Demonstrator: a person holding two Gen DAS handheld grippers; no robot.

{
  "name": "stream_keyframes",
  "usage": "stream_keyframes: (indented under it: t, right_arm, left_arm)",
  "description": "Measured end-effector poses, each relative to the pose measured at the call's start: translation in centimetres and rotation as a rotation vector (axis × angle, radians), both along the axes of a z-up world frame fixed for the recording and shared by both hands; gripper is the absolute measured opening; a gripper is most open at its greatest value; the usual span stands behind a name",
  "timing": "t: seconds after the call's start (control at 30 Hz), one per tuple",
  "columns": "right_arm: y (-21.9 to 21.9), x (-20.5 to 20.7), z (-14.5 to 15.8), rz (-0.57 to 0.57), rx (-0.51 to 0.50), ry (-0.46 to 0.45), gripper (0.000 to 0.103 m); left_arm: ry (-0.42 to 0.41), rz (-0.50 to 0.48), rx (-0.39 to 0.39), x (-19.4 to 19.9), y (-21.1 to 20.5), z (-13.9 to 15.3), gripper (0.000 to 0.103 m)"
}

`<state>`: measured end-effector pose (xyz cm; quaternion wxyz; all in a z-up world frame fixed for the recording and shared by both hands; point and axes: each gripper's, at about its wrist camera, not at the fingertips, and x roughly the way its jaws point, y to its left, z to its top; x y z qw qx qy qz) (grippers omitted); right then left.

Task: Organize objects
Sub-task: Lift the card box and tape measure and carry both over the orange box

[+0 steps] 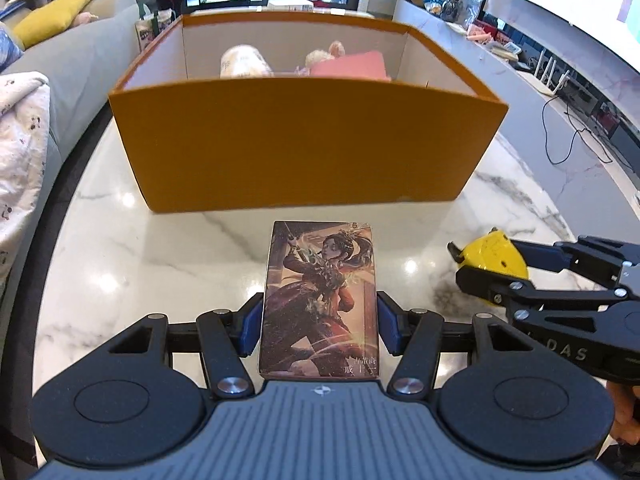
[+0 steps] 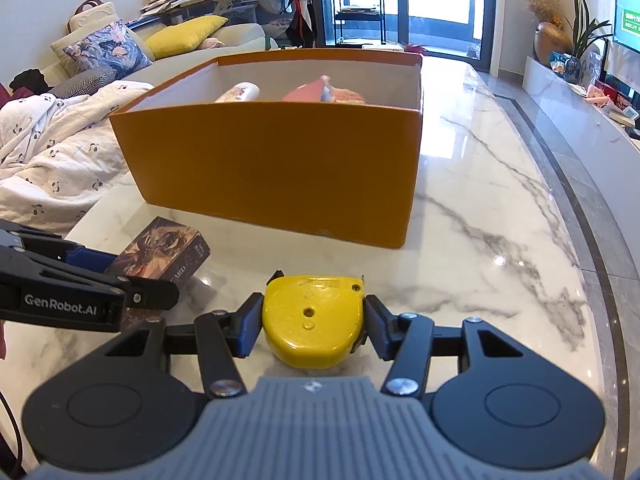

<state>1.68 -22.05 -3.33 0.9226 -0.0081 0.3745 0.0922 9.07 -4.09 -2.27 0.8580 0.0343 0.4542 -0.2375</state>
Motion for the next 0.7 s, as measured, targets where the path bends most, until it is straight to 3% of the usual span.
stream_keyframes:
  t: [0.23,0.4,0.57,0.7]
  right_arm:
    - [0.5,-1.5,2.3,0.0,0.009,-0.044,0.056]
    - [1.0,-2.5,6.0,0.001,0.027,-0.155,0.056]
    - [0.5,0.8,9.7,-0.034,0.073,-0.255,0.056]
    - [0.0,5.0,10.9,-0.06,0.124,-0.291,0.056]
  left_arm:
    - [-0.069,0.013,-0.009,-0.9,0.5,2.7,0.066]
    - [-0.159,0.039,-0.037,-0.4,1.0,7.0,0.066]
    - [-0.247,0.111,-0.095,3.7,1.0,11.3,0.066]
    - [-0.277,0.141,-0.081,8.7,-0.3,11.9,0.066]
